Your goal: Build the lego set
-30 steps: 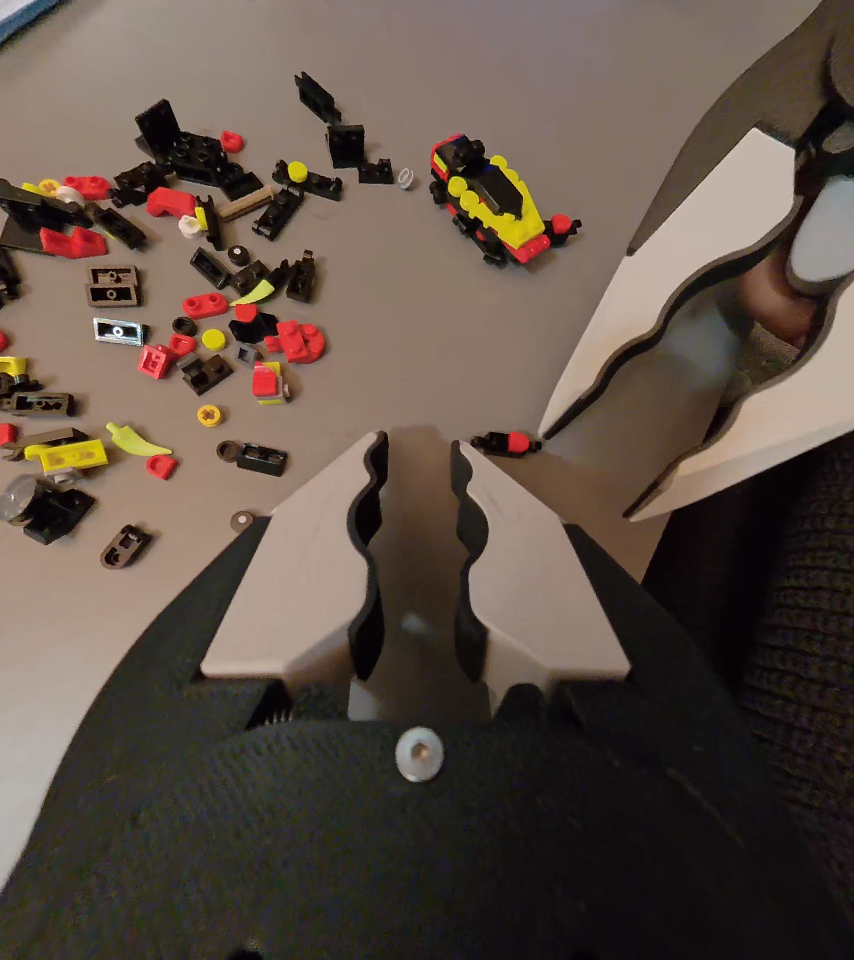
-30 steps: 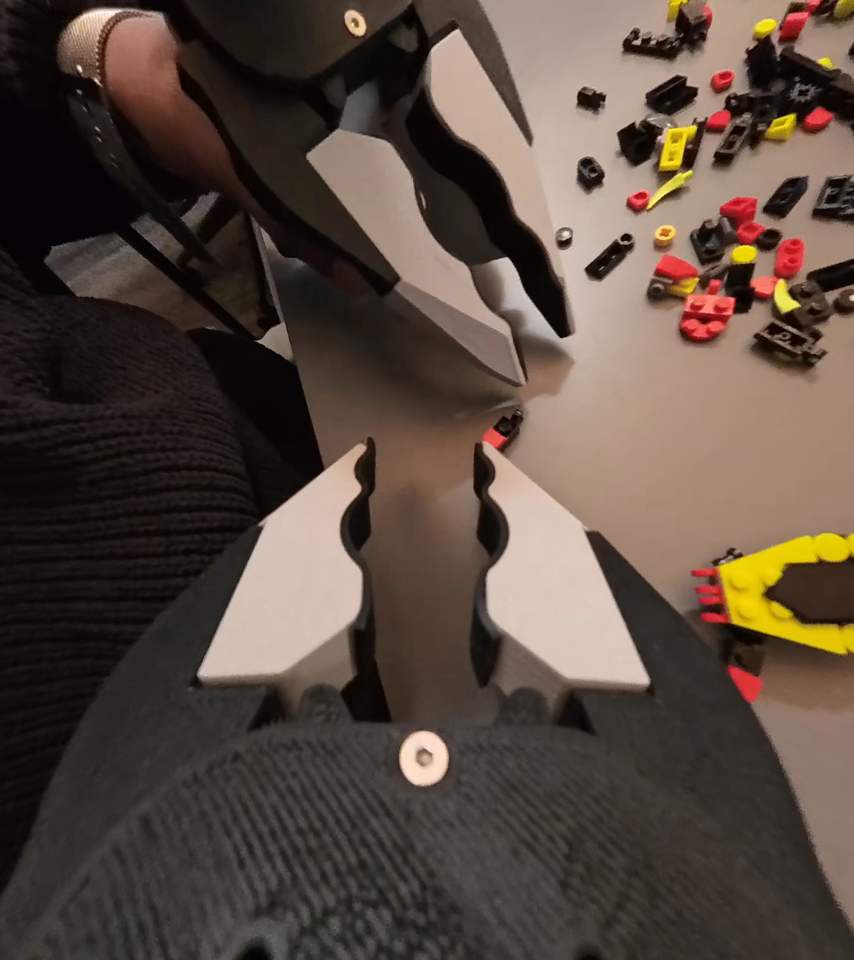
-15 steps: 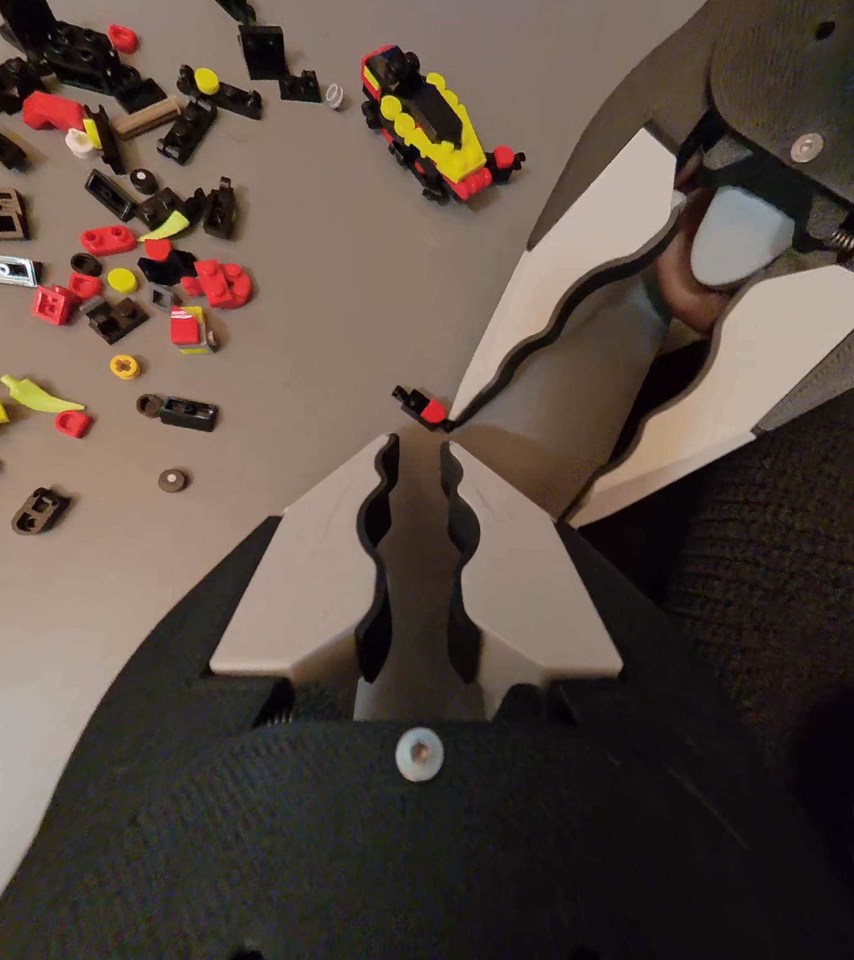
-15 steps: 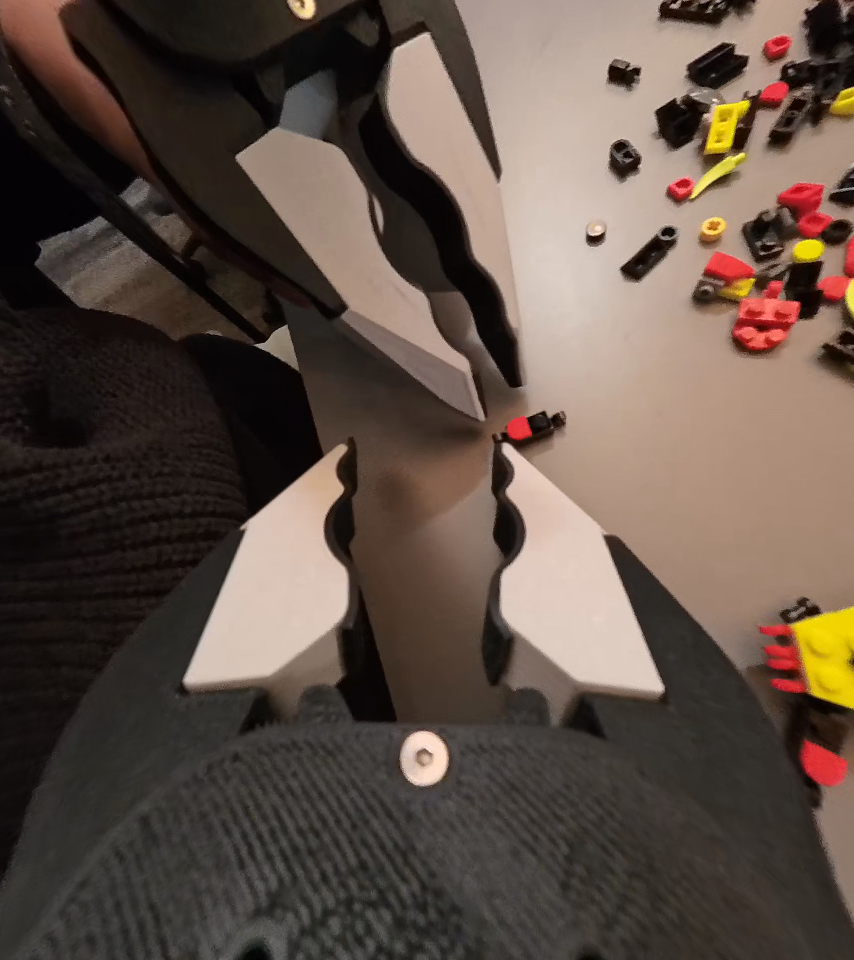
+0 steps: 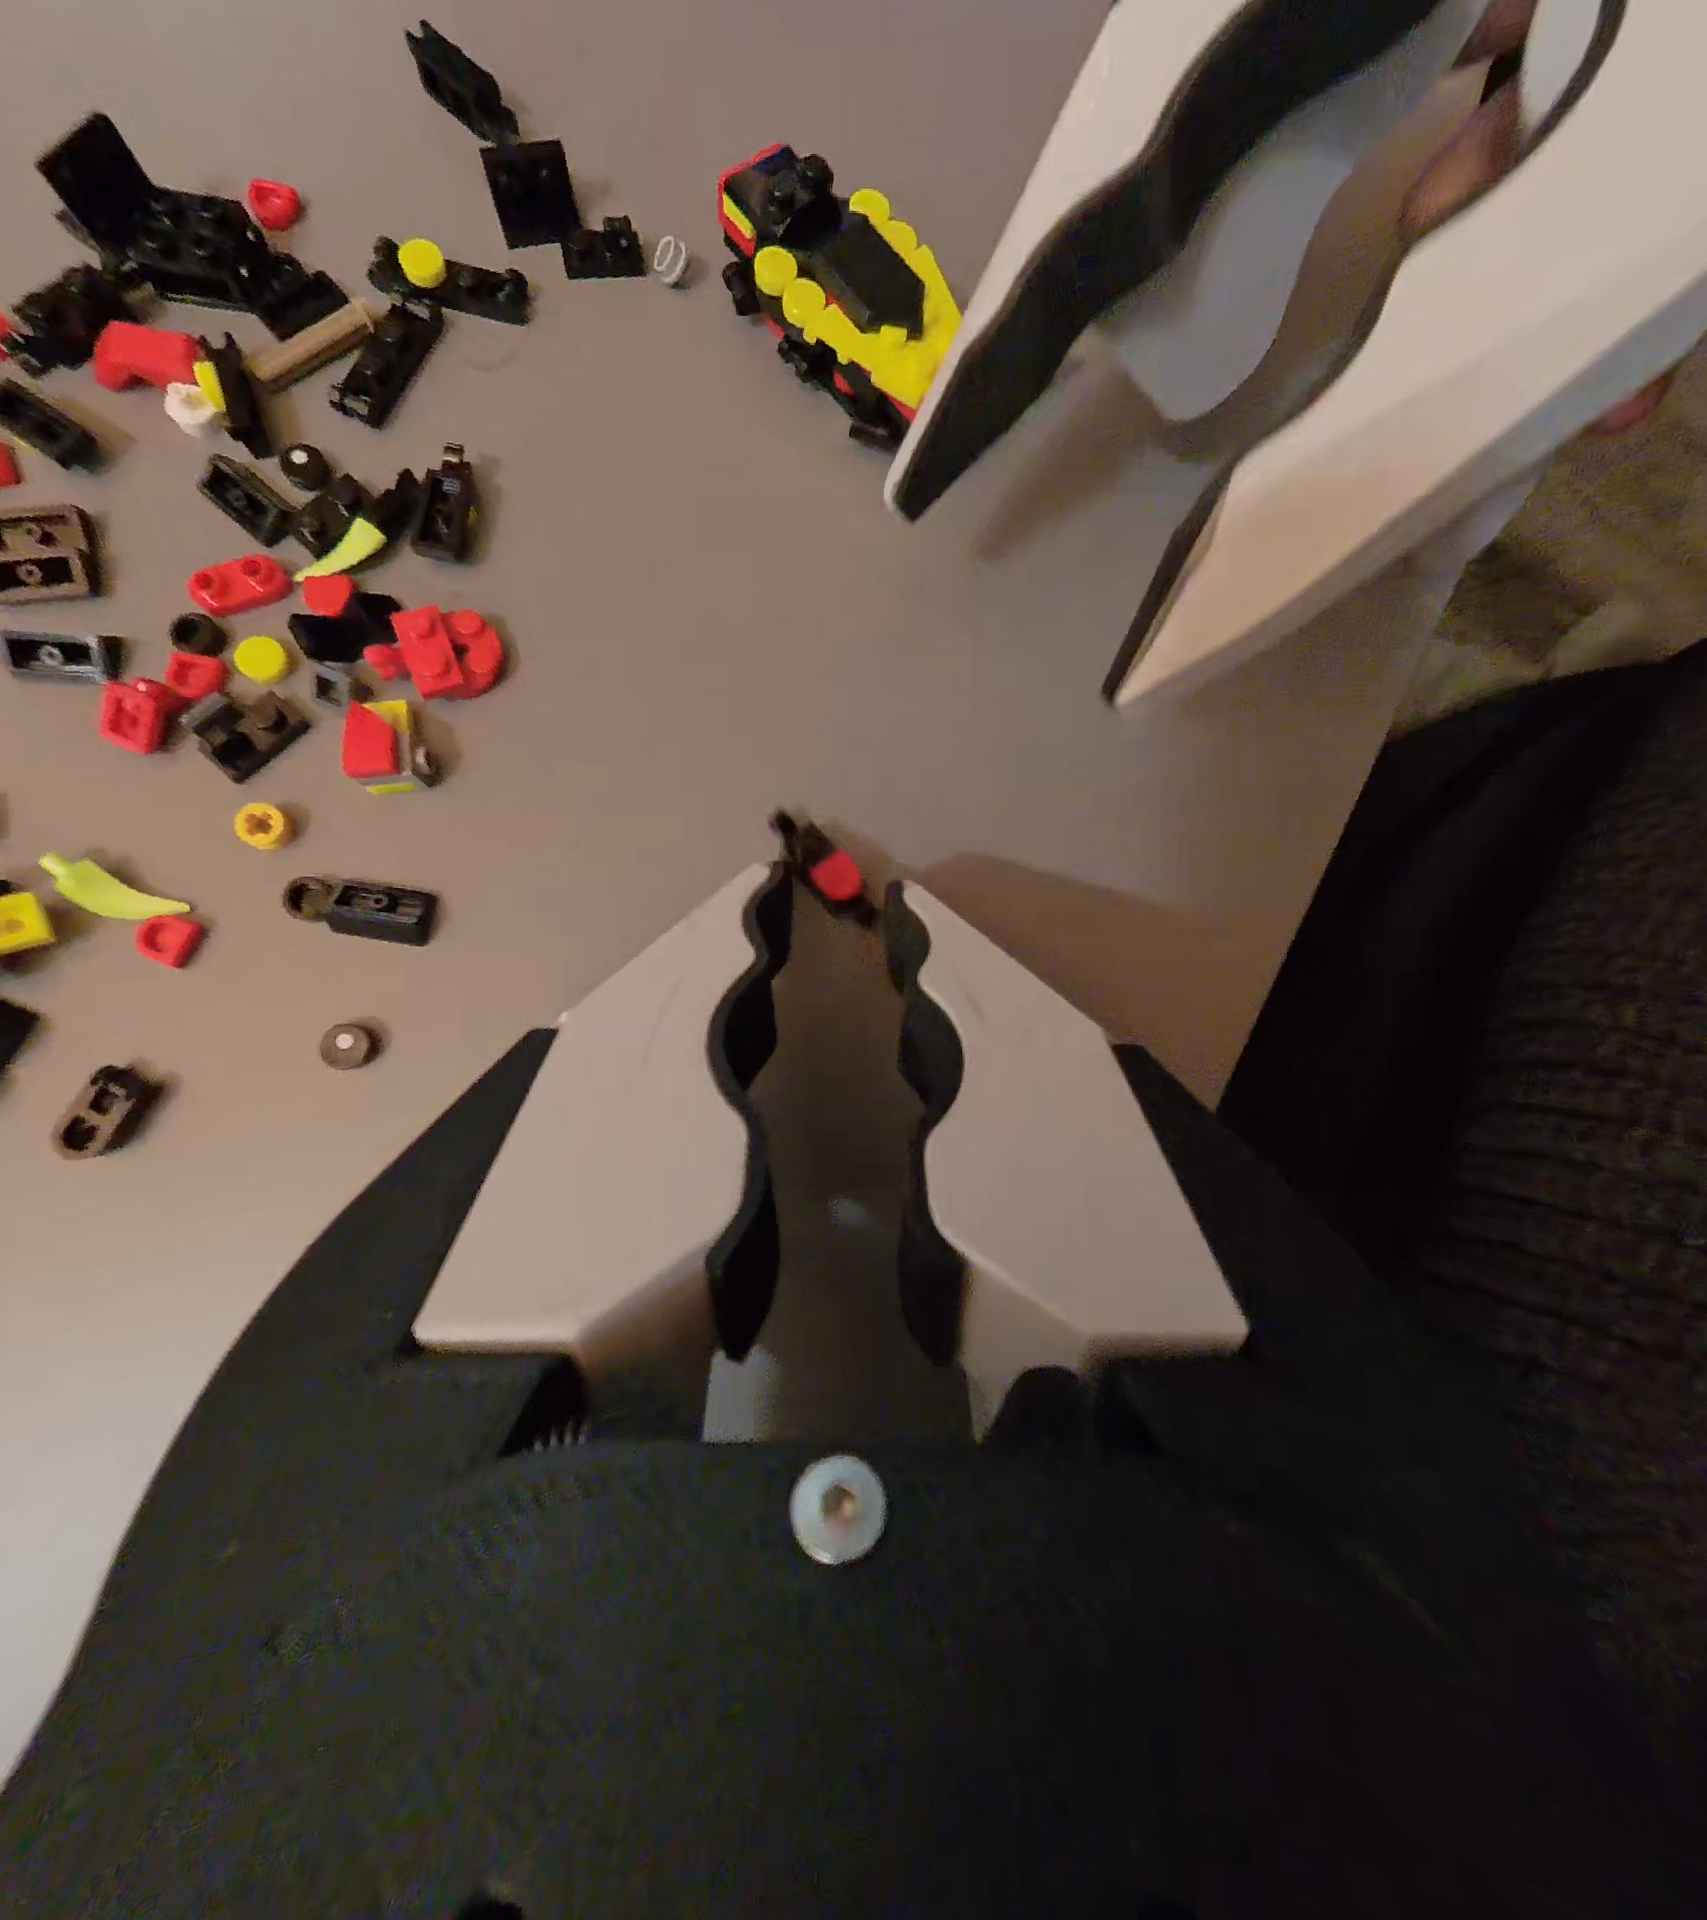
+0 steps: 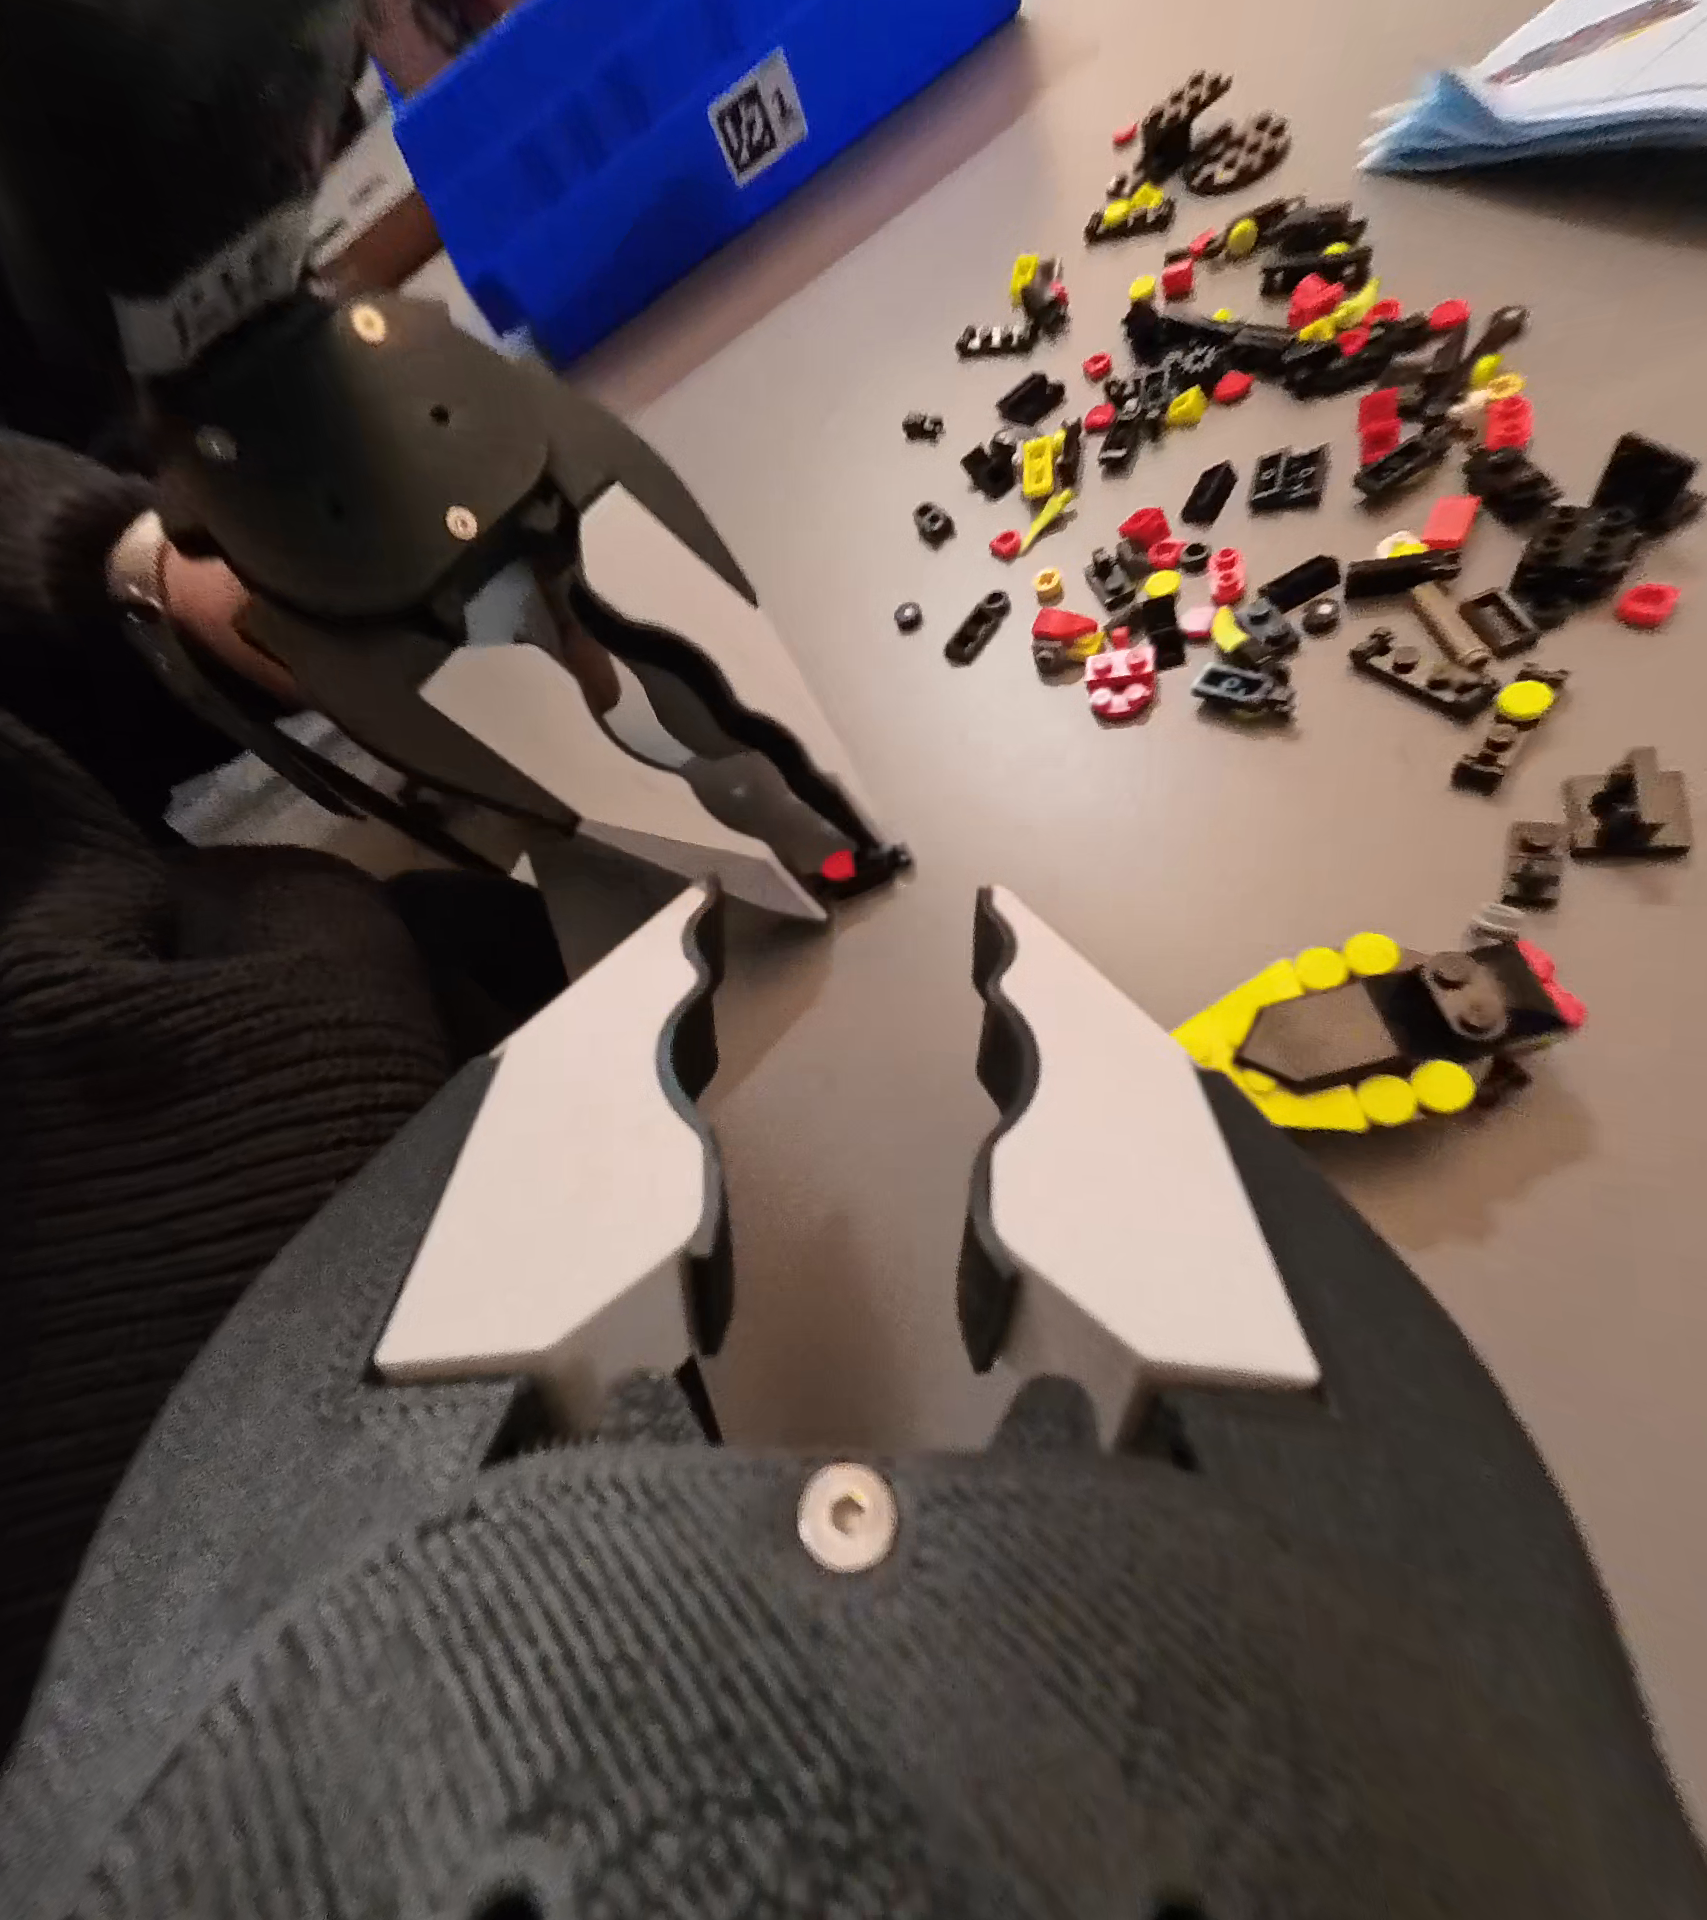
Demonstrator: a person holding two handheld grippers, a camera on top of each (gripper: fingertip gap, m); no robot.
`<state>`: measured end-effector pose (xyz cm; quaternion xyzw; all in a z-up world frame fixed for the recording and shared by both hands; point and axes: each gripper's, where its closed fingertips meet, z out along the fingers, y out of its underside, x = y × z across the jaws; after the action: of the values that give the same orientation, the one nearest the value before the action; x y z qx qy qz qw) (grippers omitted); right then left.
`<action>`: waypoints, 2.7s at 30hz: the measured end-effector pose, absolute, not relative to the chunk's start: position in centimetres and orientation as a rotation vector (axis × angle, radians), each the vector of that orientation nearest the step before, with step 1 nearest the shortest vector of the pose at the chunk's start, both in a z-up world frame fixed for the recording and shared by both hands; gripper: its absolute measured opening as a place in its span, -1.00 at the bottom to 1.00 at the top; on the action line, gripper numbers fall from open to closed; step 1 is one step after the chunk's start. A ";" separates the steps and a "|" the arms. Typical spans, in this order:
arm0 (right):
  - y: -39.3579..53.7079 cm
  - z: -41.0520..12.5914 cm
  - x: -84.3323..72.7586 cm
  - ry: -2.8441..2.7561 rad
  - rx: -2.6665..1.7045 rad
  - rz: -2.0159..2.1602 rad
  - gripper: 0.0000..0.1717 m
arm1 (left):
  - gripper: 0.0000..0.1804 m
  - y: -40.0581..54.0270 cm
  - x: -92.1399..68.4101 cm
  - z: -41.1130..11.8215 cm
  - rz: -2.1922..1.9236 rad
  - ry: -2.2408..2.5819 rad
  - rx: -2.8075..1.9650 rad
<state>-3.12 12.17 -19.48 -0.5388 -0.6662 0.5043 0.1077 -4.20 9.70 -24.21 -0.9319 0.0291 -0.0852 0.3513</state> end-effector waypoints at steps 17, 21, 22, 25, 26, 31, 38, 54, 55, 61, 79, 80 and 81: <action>14.4 -18.6 -3.1 -1.852 -1.628 1.492 -0.53 | -0.86 10.3 -4.8 -24.2 -0.241 0.058 -2.364; 17.4 -18.8 -3.1 -1.786 -1.647 1.327 -0.51 | -0.94 10.4 -4.7 -24.1 -0.262 0.054 -2.353; 18.3 -18.9 -3.1 -1.768 -1.661 1.277 -0.48 | -0.94 10.6 -4.7 -23.9 -0.266 0.053 -2.341; 19.8 -19.6 -2.7 -1.786 -1.667 1.183 -0.41 | -0.94 11.1 -4.6 -23.1 -0.297 0.032 -2.298; 20.0 -19.9 -2.6 -1.818 -1.644 1.153 -0.35 | -0.94 11.3 -4.5 -23.0 -0.313 0.022 -2.290; 20.5 -20.4 -2.4 -2.042 -1.348 0.975 -0.29 | -0.94 12.0 -4.4 -23.0 -0.360 0.039 -2.278; 20.5 -21.3 -3.3 -2.145 -1.300 1.041 -0.30 | -0.94 14.6 -4.1 -23.4 -0.335 0.186 -2.293; 22.2 -21.9 -5.1 -1.964 -1.667 1.205 -0.58 | -0.94 16.0 -3.9 -23.6 -0.387 0.219 -2.297; 22.3 -21.8 -5.1 -1.955 -1.666 1.217 -0.59 | -0.95 16.0 -3.8 -23.6 -0.388 0.225 -2.298; 21.5 -22.2 -5.2 -2.019 -1.615 1.255 -0.67 | -0.95 15.9 -3.5 -23.6 -0.406 0.234 -2.302; 20.8 -22.2 -4.9 -1.988 -1.650 1.271 -0.51 | -0.94 15.5 -2.8 -24.1 -0.394 0.253 -2.329; 21.0 -21.8 -4.9 -1.961 -1.674 1.284 -0.41 | -0.94 15.5 -2.9 -24.0 -0.395 0.248 -2.327; 21.1 -21.2 -4.8 -1.919 -1.699 1.319 -0.40 | -0.94 15.5 -2.9 -24.0 -0.396 0.241 -2.324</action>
<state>-4.76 21.10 -21.23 -0.5844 -0.6603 0.4537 0.1290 -2.93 15.49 -23.98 -0.9086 0.0942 -0.1548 0.3763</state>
